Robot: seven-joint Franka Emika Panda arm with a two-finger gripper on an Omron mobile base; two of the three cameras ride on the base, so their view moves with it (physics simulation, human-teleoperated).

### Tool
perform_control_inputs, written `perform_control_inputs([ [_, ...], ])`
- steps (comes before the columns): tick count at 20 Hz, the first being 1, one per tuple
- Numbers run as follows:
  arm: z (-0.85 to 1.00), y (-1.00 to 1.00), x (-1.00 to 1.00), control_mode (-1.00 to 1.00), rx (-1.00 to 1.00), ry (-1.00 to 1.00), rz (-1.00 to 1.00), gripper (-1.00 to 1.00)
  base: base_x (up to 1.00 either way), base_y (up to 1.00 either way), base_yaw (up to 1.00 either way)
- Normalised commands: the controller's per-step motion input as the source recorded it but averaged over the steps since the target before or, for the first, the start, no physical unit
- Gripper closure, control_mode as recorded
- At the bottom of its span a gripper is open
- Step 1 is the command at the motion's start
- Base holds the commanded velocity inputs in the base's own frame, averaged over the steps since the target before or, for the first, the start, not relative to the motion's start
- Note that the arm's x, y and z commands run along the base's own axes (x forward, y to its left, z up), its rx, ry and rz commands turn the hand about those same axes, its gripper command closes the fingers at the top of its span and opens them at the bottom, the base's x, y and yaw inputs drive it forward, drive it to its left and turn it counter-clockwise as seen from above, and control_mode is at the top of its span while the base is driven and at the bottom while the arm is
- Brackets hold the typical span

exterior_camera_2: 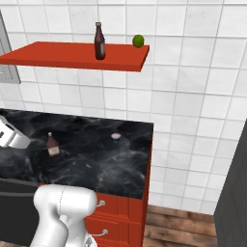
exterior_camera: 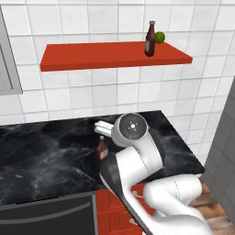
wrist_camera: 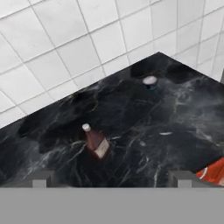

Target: Pick the ketchup and ketchup from the counter and place them in the cabinet.

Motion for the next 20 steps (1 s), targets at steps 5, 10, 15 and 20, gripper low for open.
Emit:
perform_control_inputs([
  [5,-0.32,0.03,0.37,-1.00,0.18,0.11,-0.05,-1.00,0.00,0.00,0.00],
  [10,-0.25,0.01,0.31,-1.00,0.14,0.15,-0.02,-1.00,0.00,0.00,0.00],
  [15,-0.09,0.03,0.15,-1.00,0.07,0.13,0.00,-1.00,0.00,0.00,0.00],
  [20,-0.05,0.02,0.06,-1.00,0.03,0.10,0.00,-1.00,0.00,0.00,0.00],
])
